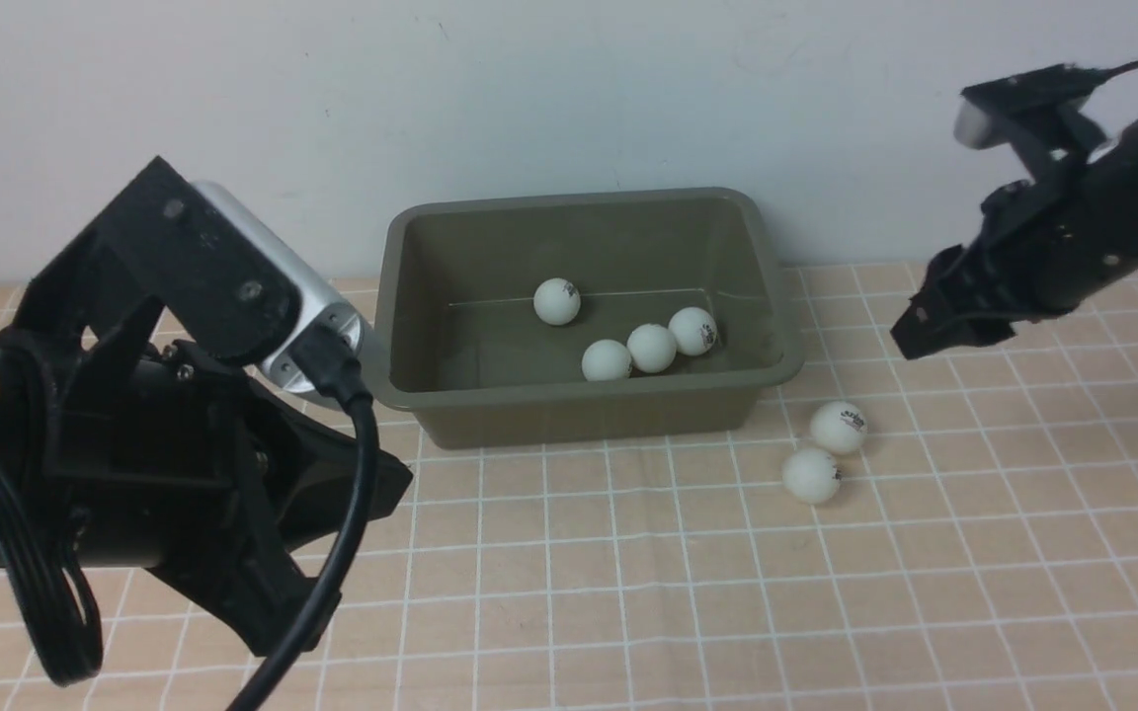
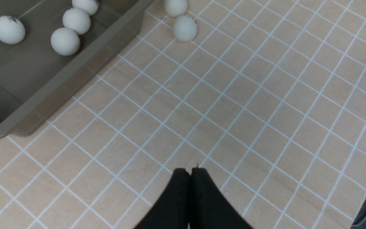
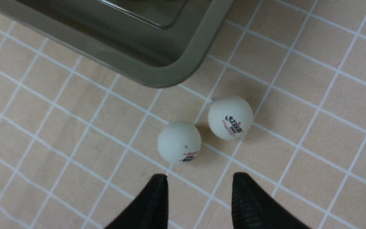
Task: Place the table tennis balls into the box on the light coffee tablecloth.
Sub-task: 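Reach for and grasp a ping pong ball on the table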
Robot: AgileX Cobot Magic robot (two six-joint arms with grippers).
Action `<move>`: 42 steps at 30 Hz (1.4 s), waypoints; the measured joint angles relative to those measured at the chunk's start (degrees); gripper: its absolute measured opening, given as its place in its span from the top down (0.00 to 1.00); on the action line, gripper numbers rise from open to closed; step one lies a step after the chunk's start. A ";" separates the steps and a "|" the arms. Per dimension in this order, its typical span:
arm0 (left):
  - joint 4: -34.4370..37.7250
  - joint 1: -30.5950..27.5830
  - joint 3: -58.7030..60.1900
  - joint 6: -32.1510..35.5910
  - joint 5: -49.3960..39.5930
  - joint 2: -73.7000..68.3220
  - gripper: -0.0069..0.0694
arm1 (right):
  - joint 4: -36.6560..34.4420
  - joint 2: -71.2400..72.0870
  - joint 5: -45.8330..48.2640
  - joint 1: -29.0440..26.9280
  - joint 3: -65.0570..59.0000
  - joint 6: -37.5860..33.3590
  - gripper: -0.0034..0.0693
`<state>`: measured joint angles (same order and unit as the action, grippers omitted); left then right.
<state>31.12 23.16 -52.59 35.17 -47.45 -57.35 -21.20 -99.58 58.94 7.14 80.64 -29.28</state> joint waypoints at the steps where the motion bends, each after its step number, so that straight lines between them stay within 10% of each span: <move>1: 0.00 0.00 0.00 -0.04 0.00 0.00 0.98 | 0.68 -2.18 0.00 0.12 2.01 1.21 0.50; 9: -0.06 0.00 0.00 -0.58 -0.07 0.00 0.97 | 1.31 -11.05 -2.61 0.12 6.78 10.77 0.21; 42: 0.10 0.00 0.00 -1.67 -0.40 0.00 0.97 | 1.87 -22.04 -7.54 1.90 6.91 23.82 0.28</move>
<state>31.22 23.16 -52.59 33.50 -47.85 -57.35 -19.33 -121.61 51.40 9.03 87.54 -5.46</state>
